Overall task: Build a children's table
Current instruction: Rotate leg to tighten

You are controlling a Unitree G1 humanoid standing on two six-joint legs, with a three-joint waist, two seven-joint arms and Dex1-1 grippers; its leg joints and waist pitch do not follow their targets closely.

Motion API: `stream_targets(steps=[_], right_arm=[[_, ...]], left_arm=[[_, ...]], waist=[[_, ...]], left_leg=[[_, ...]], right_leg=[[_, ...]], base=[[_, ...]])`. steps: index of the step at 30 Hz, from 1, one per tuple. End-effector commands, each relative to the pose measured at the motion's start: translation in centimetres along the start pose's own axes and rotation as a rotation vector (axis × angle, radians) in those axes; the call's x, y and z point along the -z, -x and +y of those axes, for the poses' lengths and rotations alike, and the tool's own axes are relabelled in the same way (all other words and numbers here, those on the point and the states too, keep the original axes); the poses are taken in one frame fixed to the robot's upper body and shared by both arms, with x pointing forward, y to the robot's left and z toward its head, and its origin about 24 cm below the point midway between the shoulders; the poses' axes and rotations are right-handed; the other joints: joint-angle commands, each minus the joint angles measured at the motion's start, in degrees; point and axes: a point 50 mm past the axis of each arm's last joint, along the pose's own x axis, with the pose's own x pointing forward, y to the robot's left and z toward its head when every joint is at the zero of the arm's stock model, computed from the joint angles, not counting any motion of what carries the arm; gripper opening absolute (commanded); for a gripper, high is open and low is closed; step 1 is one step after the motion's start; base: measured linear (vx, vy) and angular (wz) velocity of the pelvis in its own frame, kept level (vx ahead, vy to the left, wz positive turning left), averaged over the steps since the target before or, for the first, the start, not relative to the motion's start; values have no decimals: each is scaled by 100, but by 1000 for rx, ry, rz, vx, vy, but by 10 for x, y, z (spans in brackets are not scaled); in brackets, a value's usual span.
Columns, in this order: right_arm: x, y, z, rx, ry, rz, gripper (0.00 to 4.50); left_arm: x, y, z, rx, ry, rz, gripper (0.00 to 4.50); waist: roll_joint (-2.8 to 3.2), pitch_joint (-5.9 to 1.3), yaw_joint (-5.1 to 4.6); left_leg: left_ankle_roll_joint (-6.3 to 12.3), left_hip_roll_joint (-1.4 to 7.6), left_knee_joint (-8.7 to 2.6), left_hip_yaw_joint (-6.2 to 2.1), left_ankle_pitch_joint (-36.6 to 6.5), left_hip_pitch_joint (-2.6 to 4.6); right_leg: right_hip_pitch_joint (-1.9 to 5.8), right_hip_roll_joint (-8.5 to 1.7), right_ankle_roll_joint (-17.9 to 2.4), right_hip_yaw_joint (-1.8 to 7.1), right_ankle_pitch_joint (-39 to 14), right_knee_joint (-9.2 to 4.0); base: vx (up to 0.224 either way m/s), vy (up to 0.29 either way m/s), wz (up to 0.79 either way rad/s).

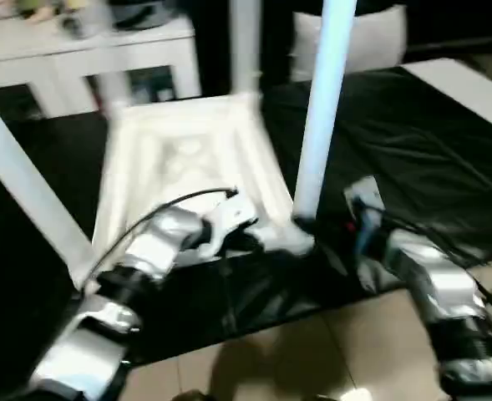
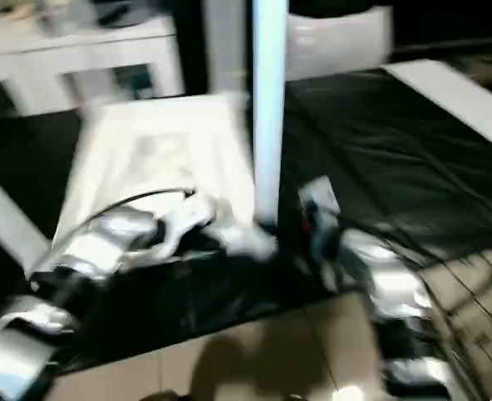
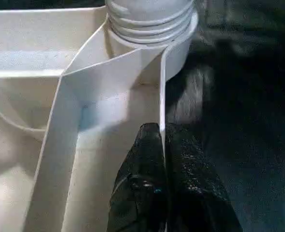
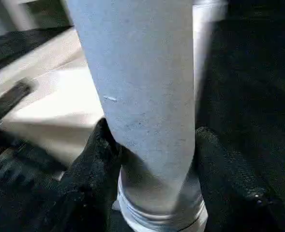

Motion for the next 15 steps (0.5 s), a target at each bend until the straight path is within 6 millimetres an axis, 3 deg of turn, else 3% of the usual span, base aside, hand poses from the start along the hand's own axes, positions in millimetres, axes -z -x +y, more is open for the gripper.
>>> stream_targets(steps=[1,2,5,12,13,14,15], right_arm=[[14,-11,5,49,-85,3,202],[14,-11,5,49,-85,3,202],[10,-12,9,40,-93,-56,270],[1,9,0,-60,-17,-97,322],[-1,13,-3,-76,11,-103,335],[-3,19,-7,-103,38,-99,348],[-4,24,-9,-129,63,-92,355]], left_arm=[[-14,-6,0,-68,66,-48,0],[-14,-6,0,-68,66,-48,0],[-20,-8,-5,-56,52,-75,0],[-14,0,-5,-2,-26,-77,0],[-12,2,-4,3,-36,-73,0],[-10,3,-3,11,-53,-62,0],[-9,5,-3,19,-70,-54,0]], waist=[[-97,-334,36],[-97,-334,36],[-89,-353,59],[-83,-410,137],[-56,-410,148],[-84,-402,164],[-73,-393,187]], left_leg=[[77,268,-428,-200,-1823,90],[77,268,-428,-200,-1823,90],[215,280,-435,-201,-1617,62],[545,285,-365,-166,-951,33],[563,286,-363,-168,-911,30],[581,281,-355,-161,-923,29],[601,284,-353,-155,-979,33]], right_leg=[[198,-381,-939,229,-2375,-613],[198,-381,-939,229,-2375,-613],[229,-351,-1048,223,-1873,-577],[290,-350,-1343,229,-668,-447],[289,-354,-1373,226,-616,-438],[298,-351,-1386,219,-636,-449],[297,-357,-1388,226,-701,-458]], base=[[0,0,0],[0,0,0],[0,0,0],[0,0,0],[0,0,0],[0,0,0],[0,0,0]])
